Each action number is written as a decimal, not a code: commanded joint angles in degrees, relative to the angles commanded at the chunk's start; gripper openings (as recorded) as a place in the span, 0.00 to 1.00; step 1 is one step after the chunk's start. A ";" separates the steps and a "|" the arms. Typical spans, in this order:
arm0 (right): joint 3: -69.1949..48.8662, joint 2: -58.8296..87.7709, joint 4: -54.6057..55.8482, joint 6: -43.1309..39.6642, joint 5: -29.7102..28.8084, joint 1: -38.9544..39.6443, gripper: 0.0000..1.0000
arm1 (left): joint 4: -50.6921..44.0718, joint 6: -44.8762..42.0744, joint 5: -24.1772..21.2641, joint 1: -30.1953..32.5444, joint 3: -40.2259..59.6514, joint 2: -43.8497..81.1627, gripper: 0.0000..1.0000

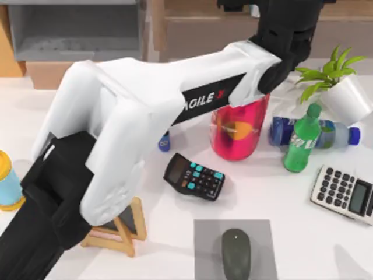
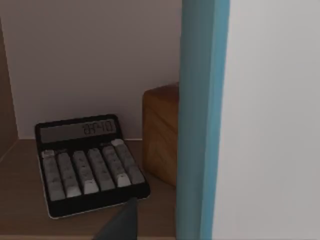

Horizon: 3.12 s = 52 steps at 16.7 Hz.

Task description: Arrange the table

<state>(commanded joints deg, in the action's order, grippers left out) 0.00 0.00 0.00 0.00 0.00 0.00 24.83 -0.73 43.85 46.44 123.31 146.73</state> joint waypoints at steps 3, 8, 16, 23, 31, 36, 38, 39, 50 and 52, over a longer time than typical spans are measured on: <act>0.00 0.00 0.00 0.00 0.00 0.00 1.00 | 0.00 0.00 0.00 0.00 0.00 0.00 0.47; 0.00 0.00 0.00 0.00 0.00 0.00 1.00 | 0.00 0.00 0.00 0.00 0.00 0.00 0.10; 0.00 0.00 0.00 0.00 0.00 0.00 1.00 | 0.00 0.00 0.00 0.00 0.00 0.00 0.00; 0.00 0.00 0.00 0.00 0.00 0.00 1.00 | 1.75 -0.25 0.80 2.10 -5.68 -3.94 0.00; 0.00 0.00 0.00 0.00 0.00 0.00 1.00 | 3.92 -0.44 2.99 2.87 -12.27 -8.39 0.00; 0.00 0.00 0.00 0.00 0.00 0.00 1.00 | 3.39 -2.05 1.85 3.43 -17.18 -12.71 0.00; 0.00 0.00 0.00 0.00 0.00 0.00 1.00 | 2.98 -4.03 0.42 3.81 -22.63 -16.97 0.00; 0.00 0.00 0.00 0.00 0.00 0.00 1.00 | 2.83 -5.29 -0.47 3.92 -25.86 -19.45 0.00; 0.00 0.00 0.00 0.00 0.00 0.00 1.00 | 7.50 -33.05 -15.06 -3.12 -68.83 -52.76 0.00; 0.00 0.00 0.00 0.00 0.00 0.00 1.00 | 8.72 -40.71 -17.91 -6.33 -76.09 -56.75 0.00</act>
<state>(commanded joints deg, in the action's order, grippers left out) 0.00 0.00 0.00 0.00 0.00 0.00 33.55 -41.44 25.94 40.10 47.22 89.98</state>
